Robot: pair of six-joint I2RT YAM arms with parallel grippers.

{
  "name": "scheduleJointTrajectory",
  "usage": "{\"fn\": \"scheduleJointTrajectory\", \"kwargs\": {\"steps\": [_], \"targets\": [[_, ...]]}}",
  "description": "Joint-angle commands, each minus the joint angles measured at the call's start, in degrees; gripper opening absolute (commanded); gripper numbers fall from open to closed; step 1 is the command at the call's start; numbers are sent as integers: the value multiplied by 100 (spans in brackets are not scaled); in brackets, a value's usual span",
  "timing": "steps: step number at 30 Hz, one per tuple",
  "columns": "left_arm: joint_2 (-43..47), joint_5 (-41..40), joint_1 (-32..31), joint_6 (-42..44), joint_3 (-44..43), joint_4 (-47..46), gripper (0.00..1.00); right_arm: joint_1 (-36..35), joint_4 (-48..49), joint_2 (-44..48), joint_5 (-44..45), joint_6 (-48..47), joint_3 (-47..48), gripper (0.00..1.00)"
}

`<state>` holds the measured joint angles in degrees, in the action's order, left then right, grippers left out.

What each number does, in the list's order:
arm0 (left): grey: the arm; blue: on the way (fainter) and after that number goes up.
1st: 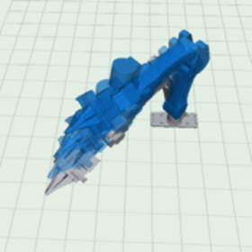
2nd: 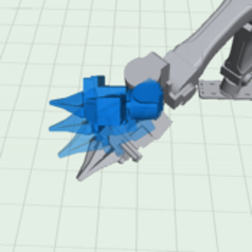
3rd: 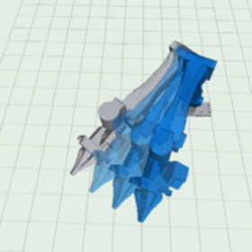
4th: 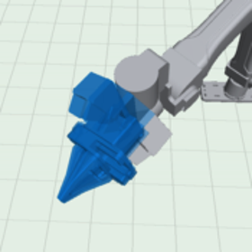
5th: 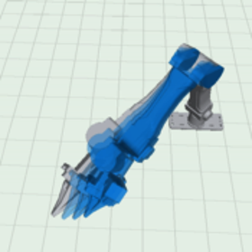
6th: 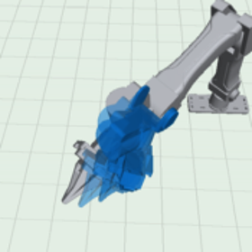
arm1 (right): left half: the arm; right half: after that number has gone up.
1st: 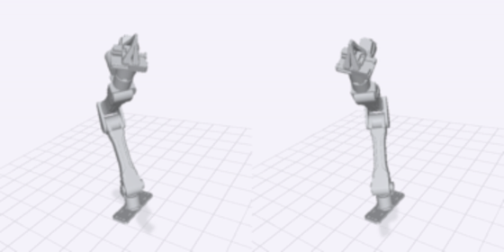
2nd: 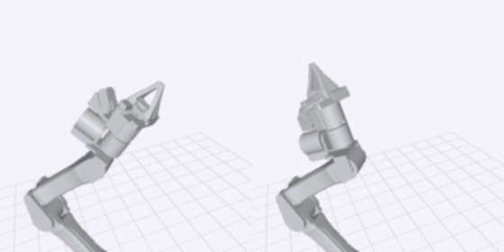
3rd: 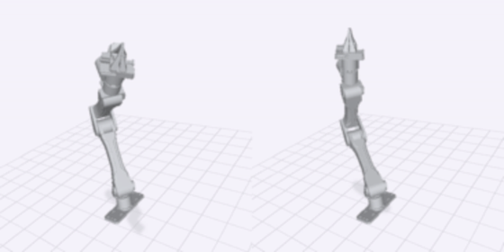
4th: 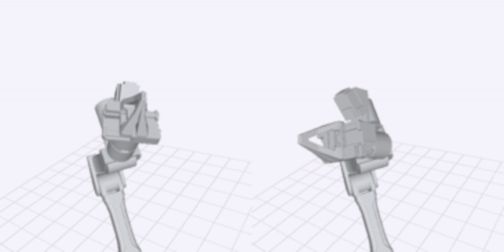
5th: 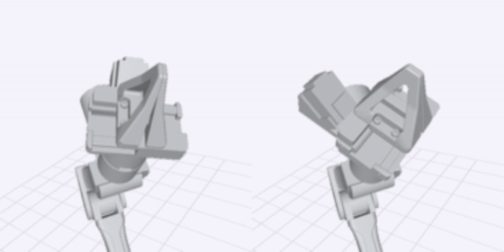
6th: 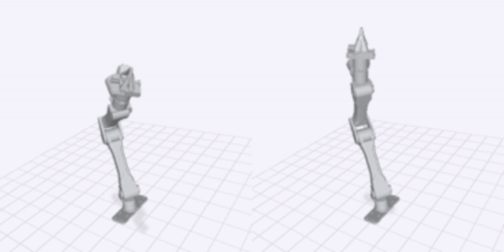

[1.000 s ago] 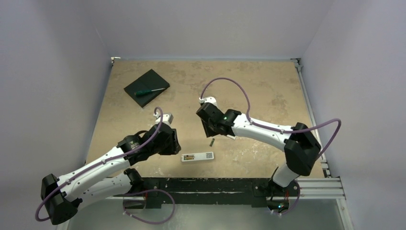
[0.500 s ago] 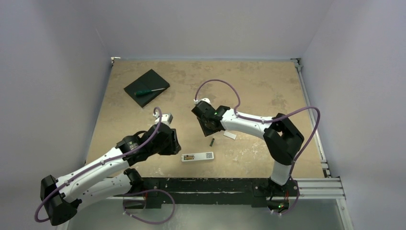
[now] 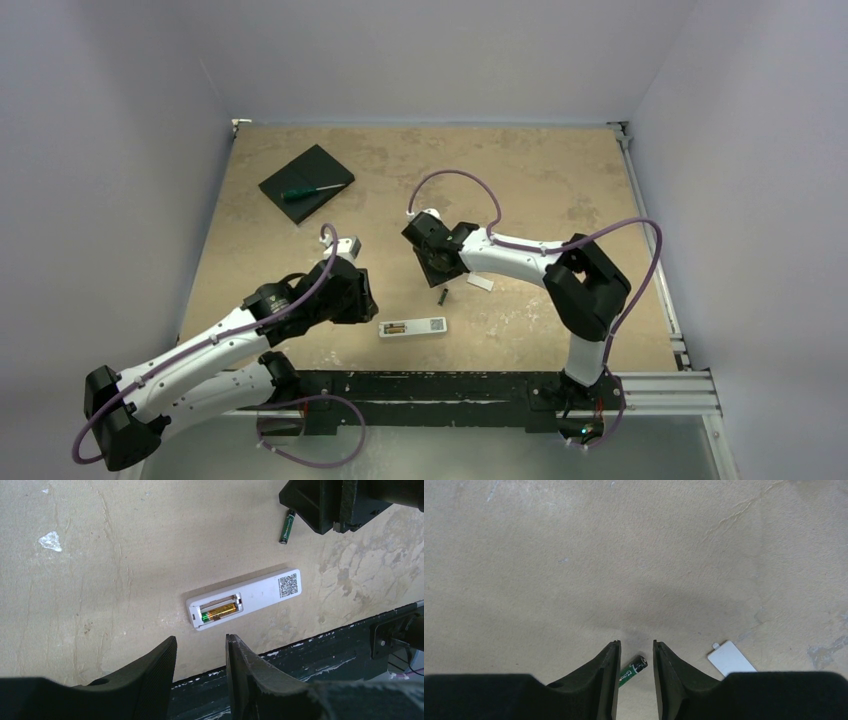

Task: Load the batteries into the remote control

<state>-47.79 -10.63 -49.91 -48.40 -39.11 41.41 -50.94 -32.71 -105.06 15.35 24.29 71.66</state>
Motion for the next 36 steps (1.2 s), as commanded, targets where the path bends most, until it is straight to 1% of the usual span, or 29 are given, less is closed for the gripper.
{"fn": "scheduleJointTrajectory", "kwargs": {"steps": [1,6,18,27,36], "targets": [[-1,13,-3,66,-123,-27,40,31,102,73,-61,-92,-118,37],[-2,19,-6,67,-132,-15,40,40,-5,73,-97,-108,-214,36],[-73,26,-3,94,-155,-11,41,40,90,288,-137,-25,-719,35],[-34,39,-2,89,-129,-32,41,40,163,582,-300,371,-1133,35],[-3,61,-3,93,-115,-28,41,40,-18,1239,-179,533,-1214,40]]}}
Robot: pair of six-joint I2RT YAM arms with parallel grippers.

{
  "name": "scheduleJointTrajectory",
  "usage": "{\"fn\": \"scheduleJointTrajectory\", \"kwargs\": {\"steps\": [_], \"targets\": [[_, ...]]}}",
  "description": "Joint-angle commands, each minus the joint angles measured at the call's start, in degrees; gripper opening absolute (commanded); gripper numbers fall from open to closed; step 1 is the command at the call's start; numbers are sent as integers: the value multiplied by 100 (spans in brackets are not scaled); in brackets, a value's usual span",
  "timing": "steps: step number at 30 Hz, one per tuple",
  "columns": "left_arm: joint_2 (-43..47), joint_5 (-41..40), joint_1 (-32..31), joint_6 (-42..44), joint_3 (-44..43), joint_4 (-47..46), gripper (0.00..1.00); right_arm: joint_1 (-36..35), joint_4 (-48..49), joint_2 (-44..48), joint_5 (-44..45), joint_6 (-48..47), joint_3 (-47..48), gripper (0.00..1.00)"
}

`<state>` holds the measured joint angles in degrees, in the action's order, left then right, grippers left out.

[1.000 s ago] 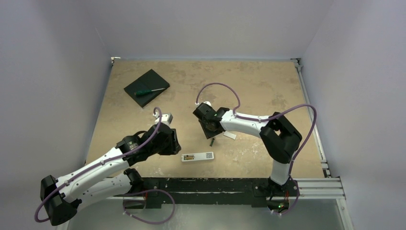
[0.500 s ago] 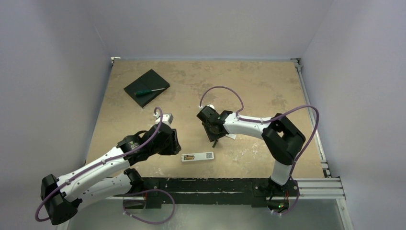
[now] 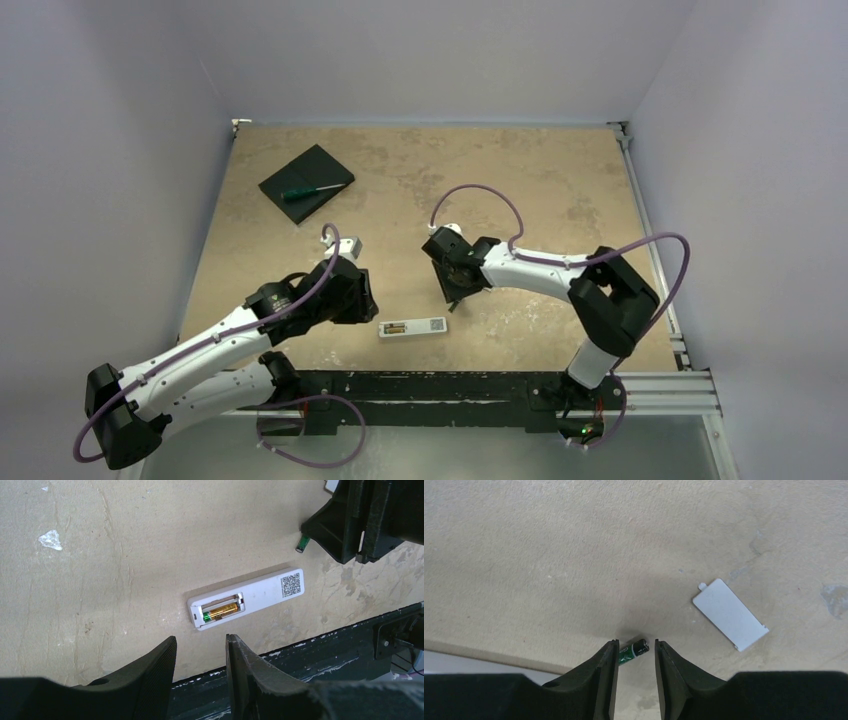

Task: Load the batteries into the remote control

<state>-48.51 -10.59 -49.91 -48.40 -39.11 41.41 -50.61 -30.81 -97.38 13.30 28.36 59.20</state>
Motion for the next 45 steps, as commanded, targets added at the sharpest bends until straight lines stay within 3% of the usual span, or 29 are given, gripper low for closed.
{"fn": "scheduleJointTrajectory", "kwargs": {"steps": [1,9,12,17,19,24,27,33,45], "targets": [[70,57,-5,93,-114,-40,41,7,-271,525,38,122,50,40],[61,66,-2,96,-106,-54,41,7,-766,930,174,-254,221,43],[54,83,-1,111,-106,-56,41,7,-944,974,371,-524,256,50],[35,117,-1,126,-98,-91,41,-1,-937,1168,-67,-1027,41,71],[35,142,-1,144,-82,-113,41,-14,-919,1246,-112,-1208,-54,73],[15,192,-3,180,-75,-153,41,-240,-851,1458,-315,-1752,-4,74],[64,222,-5,189,-70,-172,41,-584,-1035,1444,-137,-2354,161,68],[217,322,-3,225,-31,-233,41,-896,-1516,1409,-233,-3414,277,67],[363,614,-1,379,26,-390,41,-960,-2565,1276,106,-3784,4,69]]}}
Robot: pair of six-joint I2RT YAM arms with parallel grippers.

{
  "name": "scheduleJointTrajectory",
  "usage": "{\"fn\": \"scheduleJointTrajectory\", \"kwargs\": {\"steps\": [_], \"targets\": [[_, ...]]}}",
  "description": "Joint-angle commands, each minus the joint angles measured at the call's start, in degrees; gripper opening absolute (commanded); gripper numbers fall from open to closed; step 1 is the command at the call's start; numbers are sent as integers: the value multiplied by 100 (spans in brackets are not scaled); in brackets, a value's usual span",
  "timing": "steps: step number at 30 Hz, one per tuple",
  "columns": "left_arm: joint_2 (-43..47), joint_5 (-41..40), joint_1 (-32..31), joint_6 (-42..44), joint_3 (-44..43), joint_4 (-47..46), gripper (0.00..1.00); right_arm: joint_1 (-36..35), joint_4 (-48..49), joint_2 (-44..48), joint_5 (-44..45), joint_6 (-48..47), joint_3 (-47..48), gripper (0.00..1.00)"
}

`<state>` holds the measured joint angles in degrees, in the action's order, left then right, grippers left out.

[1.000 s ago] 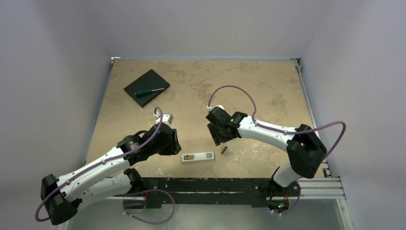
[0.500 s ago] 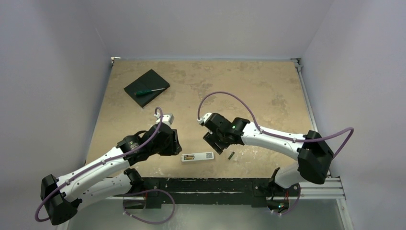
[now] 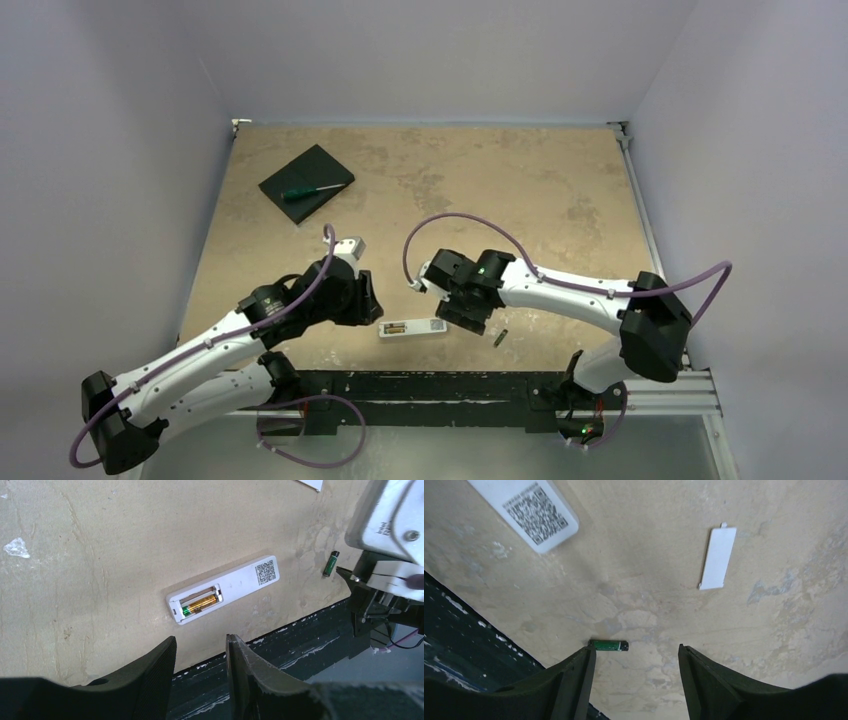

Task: Load the batteries into the remote control

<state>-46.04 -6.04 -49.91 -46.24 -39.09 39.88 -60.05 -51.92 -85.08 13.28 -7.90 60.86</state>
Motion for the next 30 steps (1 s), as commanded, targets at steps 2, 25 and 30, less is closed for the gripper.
{"fn": "scheduleJointTrajectory", "kwargs": {"steps": [2,25,30], "targets": [[155,188,-1,173,33,-259,41,-7,-330,85,96,-83,-235,69],[-1126,649,-1409,-79,-485,-1849,45,861,331,2192,1109,3265,765,73],[-1848,63,-2177,-371,-787,-2316,47,905,392,2619,1132,3757,515,81]]}}
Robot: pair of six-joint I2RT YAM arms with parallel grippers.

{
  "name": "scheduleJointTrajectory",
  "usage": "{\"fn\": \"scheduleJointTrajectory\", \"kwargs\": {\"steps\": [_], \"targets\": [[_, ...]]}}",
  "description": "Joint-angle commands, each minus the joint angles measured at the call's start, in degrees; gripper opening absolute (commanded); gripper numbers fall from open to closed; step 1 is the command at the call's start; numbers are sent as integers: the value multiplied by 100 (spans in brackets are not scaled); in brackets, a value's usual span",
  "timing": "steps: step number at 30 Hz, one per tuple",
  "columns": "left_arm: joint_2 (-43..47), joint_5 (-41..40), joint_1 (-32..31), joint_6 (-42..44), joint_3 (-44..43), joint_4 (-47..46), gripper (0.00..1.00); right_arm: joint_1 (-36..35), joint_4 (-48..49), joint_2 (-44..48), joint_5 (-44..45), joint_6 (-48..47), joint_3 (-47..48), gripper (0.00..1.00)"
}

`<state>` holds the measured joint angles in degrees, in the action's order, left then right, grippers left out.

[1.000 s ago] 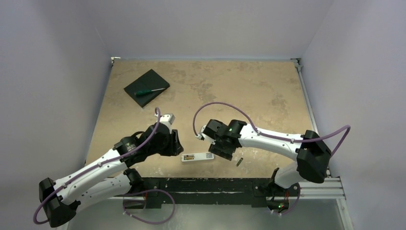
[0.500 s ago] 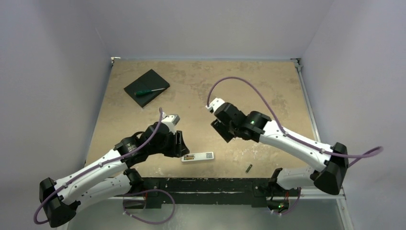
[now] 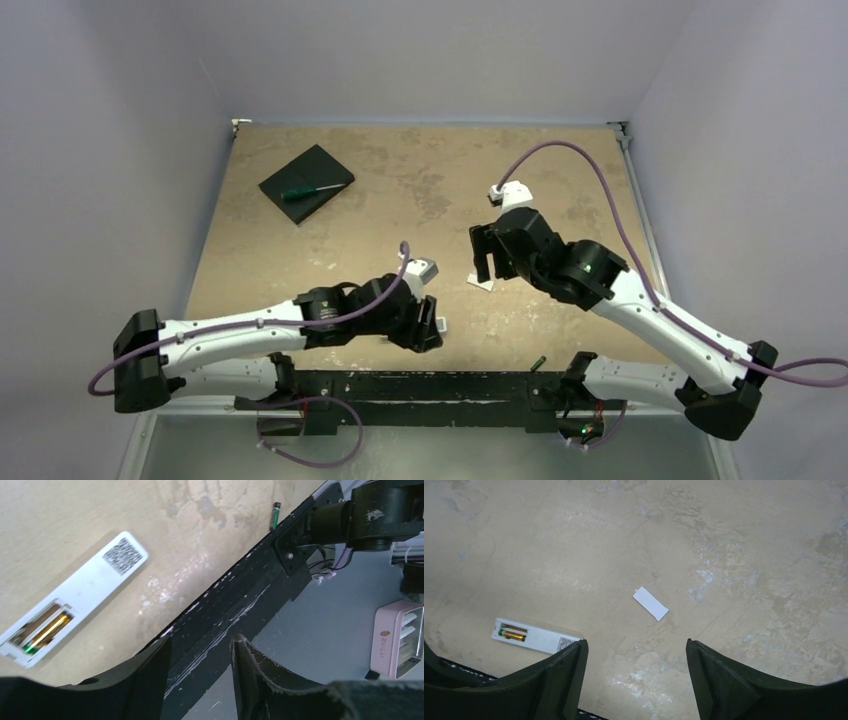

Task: Load the batteries into the remote control

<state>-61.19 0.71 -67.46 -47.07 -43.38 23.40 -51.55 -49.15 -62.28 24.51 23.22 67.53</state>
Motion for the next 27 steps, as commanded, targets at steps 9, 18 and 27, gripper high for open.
{"fn": "scheduleJointTrajectory", "kwargs": {"steps": [9,18,27], "targets": [[-1964,-1749,-1536,-969,-1049,-1189,47,90,273,824,84,1038,-615,82],[-3853,-2807,-2256,-935,-2429,-1146,52,268,312,1133,369,1162,-814,88],[-5009,-2734,-2298,-202,-3153,-1591,57,628,485,1336,240,982,-1066,90]]}}
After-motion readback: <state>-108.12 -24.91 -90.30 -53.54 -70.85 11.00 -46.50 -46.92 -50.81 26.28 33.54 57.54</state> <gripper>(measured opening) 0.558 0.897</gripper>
